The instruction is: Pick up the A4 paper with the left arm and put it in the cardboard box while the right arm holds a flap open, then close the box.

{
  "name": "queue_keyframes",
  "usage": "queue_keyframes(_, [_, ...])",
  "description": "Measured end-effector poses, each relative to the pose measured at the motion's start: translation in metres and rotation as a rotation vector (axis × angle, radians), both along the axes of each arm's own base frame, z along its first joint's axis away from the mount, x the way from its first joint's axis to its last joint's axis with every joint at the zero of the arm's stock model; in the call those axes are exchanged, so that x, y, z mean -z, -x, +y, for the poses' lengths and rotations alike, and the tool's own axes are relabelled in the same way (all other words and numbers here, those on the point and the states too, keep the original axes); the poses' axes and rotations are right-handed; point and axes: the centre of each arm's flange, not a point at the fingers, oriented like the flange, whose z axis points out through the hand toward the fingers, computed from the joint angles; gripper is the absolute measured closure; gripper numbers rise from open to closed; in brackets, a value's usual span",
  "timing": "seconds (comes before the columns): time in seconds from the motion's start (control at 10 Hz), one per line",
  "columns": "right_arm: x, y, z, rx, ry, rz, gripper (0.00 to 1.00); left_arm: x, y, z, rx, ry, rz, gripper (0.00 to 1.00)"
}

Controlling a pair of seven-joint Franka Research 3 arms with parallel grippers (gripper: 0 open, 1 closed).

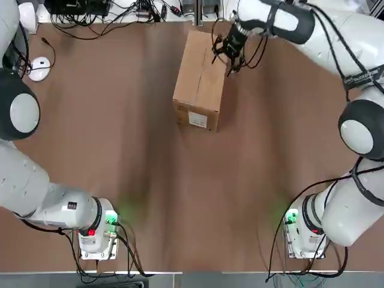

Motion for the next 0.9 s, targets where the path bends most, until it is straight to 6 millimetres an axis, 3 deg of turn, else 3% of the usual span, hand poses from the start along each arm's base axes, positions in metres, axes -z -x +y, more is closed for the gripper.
queue_keyframes(0.2, [-0.047, -0.022, -0.037, -0.021, 0.068, -0.016, 0.0, 0.0, 0.0, 0.0, 0.0, 0.0, 0.0, 0.0])
queue_keyframes(0.5, [-0.116, -0.052, -0.112, 0.006, 0.23, -0.107, 0.0, 0.0, 0.0, 0.0, 0.0, 0.0, 0.0, 0.0])
queue_keyframes(0.7, [-0.133, -0.064, -0.161, -0.037, 0.325, -0.16, 0.0, 0.0, 0.0, -0.001, 0.002, 0.0, 0.0, 0.0])
queue_keyframes(0.9, [-0.151, -0.075, -0.225, -0.087, 0.355, -0.186, 0.0, 0.0, 0.0, -0.001, 0.001, 0.0, 0.001, 0.0])
